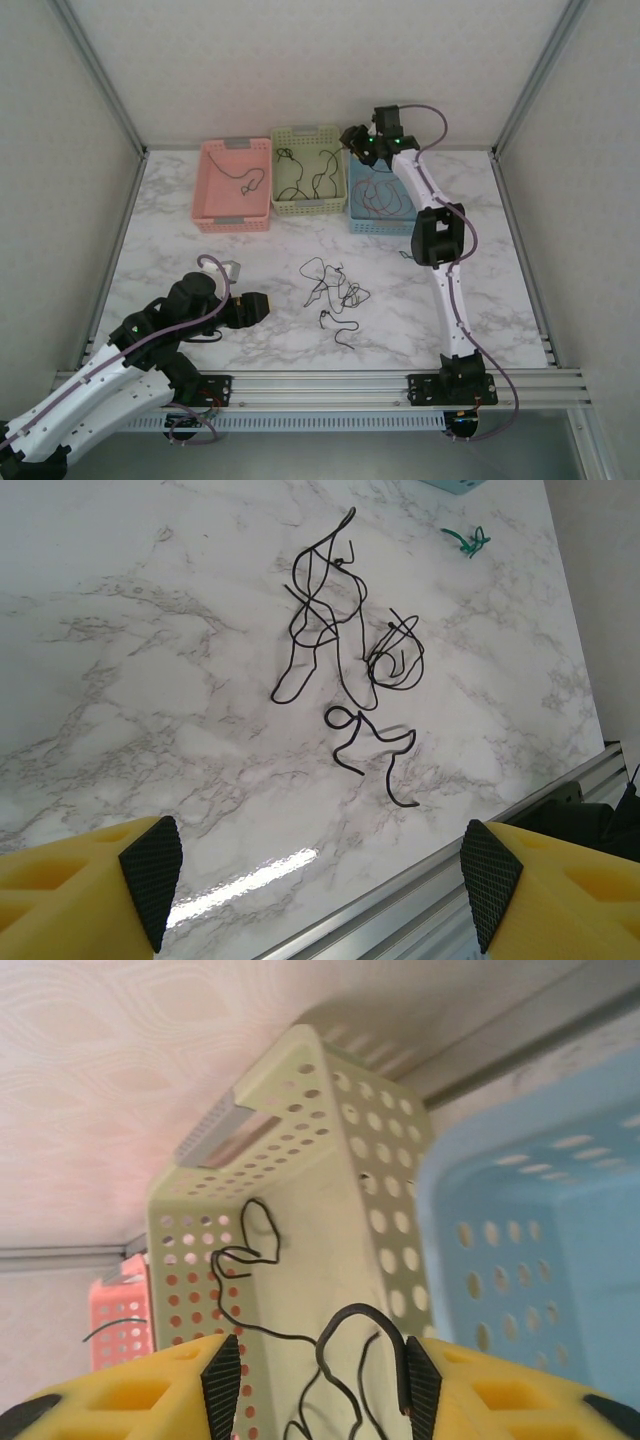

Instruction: Untangle the cables

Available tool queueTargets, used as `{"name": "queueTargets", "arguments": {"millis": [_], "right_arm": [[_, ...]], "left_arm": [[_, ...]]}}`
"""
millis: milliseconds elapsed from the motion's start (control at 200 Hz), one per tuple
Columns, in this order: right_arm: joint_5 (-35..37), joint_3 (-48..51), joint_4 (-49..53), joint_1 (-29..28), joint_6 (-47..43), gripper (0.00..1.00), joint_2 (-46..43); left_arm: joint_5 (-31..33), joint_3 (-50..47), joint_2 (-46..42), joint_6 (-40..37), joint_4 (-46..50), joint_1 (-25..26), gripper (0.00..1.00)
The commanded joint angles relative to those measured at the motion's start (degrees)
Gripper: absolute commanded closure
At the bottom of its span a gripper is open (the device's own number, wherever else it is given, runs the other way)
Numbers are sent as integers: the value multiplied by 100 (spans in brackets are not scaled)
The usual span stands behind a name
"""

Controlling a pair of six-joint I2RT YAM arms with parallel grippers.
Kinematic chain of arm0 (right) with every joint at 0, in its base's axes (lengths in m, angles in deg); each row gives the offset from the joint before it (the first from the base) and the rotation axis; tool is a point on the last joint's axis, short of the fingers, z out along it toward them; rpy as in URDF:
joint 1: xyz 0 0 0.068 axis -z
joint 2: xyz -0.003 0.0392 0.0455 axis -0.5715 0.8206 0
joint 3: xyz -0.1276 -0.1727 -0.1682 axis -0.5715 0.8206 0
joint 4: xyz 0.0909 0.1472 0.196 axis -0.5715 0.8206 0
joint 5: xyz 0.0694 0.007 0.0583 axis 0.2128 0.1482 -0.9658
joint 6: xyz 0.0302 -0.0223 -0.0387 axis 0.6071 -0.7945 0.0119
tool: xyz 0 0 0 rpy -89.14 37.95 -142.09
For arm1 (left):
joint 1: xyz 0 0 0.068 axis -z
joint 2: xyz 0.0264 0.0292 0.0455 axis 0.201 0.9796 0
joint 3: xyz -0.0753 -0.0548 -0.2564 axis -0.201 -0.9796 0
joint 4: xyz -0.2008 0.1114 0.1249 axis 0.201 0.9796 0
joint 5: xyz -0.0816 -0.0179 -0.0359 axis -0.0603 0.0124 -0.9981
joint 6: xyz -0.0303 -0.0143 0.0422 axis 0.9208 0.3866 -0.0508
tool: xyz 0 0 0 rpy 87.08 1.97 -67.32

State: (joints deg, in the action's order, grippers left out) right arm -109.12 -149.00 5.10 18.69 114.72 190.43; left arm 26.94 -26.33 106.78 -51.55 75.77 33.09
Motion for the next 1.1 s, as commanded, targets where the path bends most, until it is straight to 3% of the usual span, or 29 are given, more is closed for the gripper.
{"name": "queueTargets", "arguments": {"millis": [0, 400, 641, 866, 971, 1096], "right_arm": [[-467, -477, -404, -129, 122, 51, 243], [-593, -1029, -1558, -677, 273, 51, 884], [-684, -1156, -1437, -897, -5, 55, 997], [-515, -1103, -551, -816, -716, 53, 252], [-205, -1028, 467, -805, -1300, 52, -405], [145, 211, 1195, -801, -1844, 52, -1744]], "left_arm": [[3, -31, 6, 6, 1, 14, 23], [8, -40, 30, 15, 17, 14, 23], [-7, -40, 50, 15, 5, 14, 23], [-58, -31, 71, 10, -28, 14, 23], [-109, -30, 74, 44, -90, 14, 23], [-231, -19, 338, 28, -360, 14, 22]]}}
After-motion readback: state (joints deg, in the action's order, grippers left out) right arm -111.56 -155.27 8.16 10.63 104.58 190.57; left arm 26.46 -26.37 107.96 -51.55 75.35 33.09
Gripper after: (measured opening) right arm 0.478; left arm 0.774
